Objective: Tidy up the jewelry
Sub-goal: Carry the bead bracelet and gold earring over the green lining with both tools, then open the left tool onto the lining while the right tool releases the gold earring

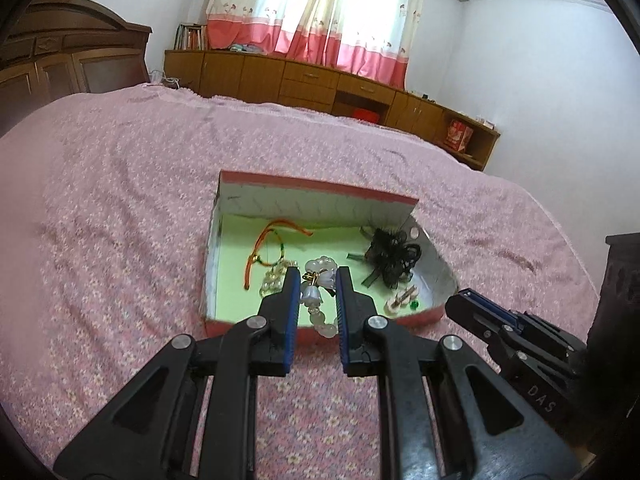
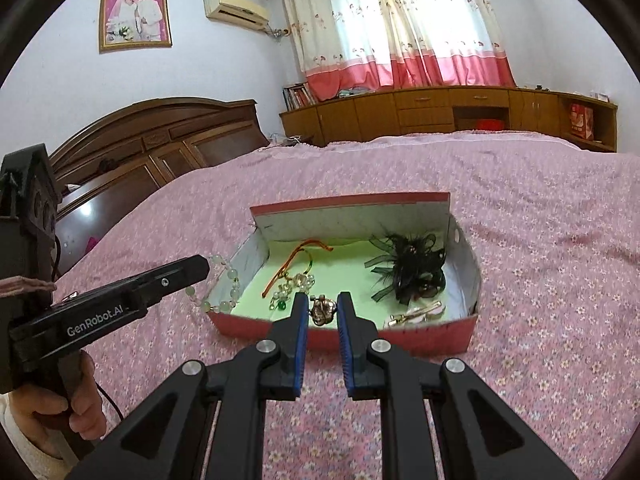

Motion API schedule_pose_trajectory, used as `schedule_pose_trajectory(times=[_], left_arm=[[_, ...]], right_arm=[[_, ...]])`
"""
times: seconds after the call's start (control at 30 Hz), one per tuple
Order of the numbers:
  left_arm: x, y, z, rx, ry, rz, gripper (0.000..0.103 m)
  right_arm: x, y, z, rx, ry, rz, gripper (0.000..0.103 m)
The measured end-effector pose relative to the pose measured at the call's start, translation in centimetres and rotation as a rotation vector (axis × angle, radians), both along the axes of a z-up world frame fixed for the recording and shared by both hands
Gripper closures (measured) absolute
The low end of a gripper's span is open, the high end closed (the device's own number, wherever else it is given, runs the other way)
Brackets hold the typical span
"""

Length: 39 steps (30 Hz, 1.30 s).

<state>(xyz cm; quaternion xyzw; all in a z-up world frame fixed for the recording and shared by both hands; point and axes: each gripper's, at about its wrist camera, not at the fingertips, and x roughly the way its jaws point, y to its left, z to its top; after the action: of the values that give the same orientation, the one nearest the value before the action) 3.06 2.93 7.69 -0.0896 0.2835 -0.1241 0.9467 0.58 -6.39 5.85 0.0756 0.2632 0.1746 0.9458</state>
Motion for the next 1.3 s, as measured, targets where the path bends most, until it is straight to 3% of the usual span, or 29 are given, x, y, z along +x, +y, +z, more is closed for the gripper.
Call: schedule_pose_trajectory(times=[0.37,0.7,1.3], left_arm=[[1.8,0.3,0.0,0.006,-0.093,0.049,0.094],[3.9,-0.3,-1.6,0.057,-0.106,0.076,0.094],[8.2,-1.0,-6.1,0.114,0.122,0.055,0.093]], right_arm=[[2.4,0.1,0.1,-0.003,-0.044,-0.024,0.087],[5.2,0.6,-1.0,-0.029,-0.055,-0.041,0.087],[10.3,0.8,-5.7,-0.095,0.161,-0.05,0.087]])
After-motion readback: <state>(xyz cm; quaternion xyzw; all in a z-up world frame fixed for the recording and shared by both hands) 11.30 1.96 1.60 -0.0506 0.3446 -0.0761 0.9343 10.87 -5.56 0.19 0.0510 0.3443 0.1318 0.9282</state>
